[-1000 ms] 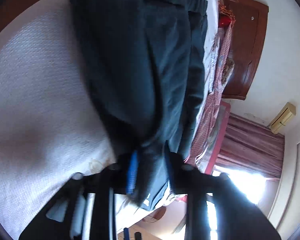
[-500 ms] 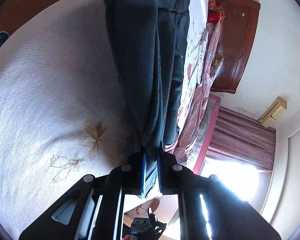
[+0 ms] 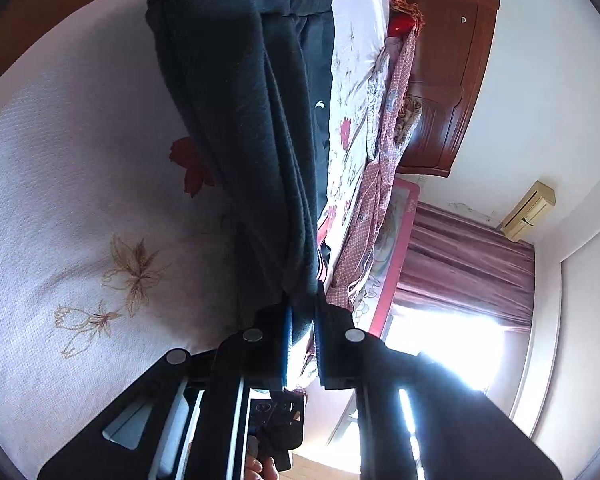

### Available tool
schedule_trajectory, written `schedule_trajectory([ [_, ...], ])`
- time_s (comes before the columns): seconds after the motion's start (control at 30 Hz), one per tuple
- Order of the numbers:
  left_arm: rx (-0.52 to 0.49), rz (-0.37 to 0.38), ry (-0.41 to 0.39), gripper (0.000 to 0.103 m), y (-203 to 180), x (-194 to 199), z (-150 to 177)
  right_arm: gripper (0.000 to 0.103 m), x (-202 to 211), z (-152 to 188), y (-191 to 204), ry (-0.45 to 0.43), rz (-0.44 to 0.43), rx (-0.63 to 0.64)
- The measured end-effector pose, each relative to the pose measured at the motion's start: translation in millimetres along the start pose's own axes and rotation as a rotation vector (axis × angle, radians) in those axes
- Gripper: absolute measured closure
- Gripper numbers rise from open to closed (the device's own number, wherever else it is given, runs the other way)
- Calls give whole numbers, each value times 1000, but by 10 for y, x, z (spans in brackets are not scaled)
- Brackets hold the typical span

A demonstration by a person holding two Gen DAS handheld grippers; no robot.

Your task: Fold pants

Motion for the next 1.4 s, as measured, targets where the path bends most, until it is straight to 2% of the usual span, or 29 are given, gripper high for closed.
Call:
schedule_trajectory([
  [0.03,1,3,-1,95,11,3,2,94,-52,3,-12,-1,-1,19],
  [0.07,-2,0,-7,95,34,10,7,98,-91,9,12,-1,-12,48],
  [0.17,-20,14,-47,95,124,104,77,99,-53,63,192,21,16,184],
  [0.27,-45,30,-91,95,193,228,225,99,112,164,371,69,-4,237],
  [0.43,-137,-6,-124,95,263,473,723,99,521,445,496,139,2,313],
  [0.5,-141,-17,-120,95,368,597,963,99,701,585,494,175,11,328],
  [0.63,-152,-98,-89,94,687,840,1361,99,1049,819,361,237,51,348],
  [0.7,-164,-199,-100,95,887,897,1449,99,1166,890,169,265,87,357],
  [0.77,-142,-289,-117,92,1091,934,1429,92,1182,888,-119,314,170,375],
  [0.8,-120,-332,-122,85,1196,956,1413,71,1173,875,-250,335,255,401],
  [0.83,-106,-342,-123,82,1260,979,1426,60,1163,873,-319,345,313,418],
  [0.87,-114,-347,-127,77,1271,995,1460,60,1209,885,-339,346,300,420],
  [0.9,-146,-362,-144,59,1222,1024,1472,60,1282,887,-293,339,258,423],
  [0.93,-190,-378,-170,37,1148,1053,1489,60,1379,828,-203,308,245,444],
  [0.97,-235,-394,-189,26,1064,1041,1505,60,1501,718,-111,266,243,472],
  [1.0,-293,-423,-201,6,964,1020,1546,59,1651,552,1,211,234,490],
  [1.03,-348,-447,-204,2,869,968,1574,55,1820,337,85,138,234,491],
  [1.1,-456,-474,-178,2,729,859,1664,55,2269,-243,207,-62,284,472],
  [1.2,-534,-510,-117,2,632,712,1819,55,2898,-1119,331,-332,383,445],
  [1.27,-565,-526,-84,2,612,634,1991,55,3127,-1574,402,-436,439,438],
  [1.4,-587,-569,-45,2,686,598,2162,55,3227,-2176,580,-522,583,494],
])
Point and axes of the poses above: each gripper's, at about its wrist camera, not at the fingertips, and x roughly against the way its jaws point, y to its left, z to its underside, the point moved 8 cm from there along -x, roughly the way its jaws point, and after that the axes turned 12 degrees about -z, right-handed, at the moved point
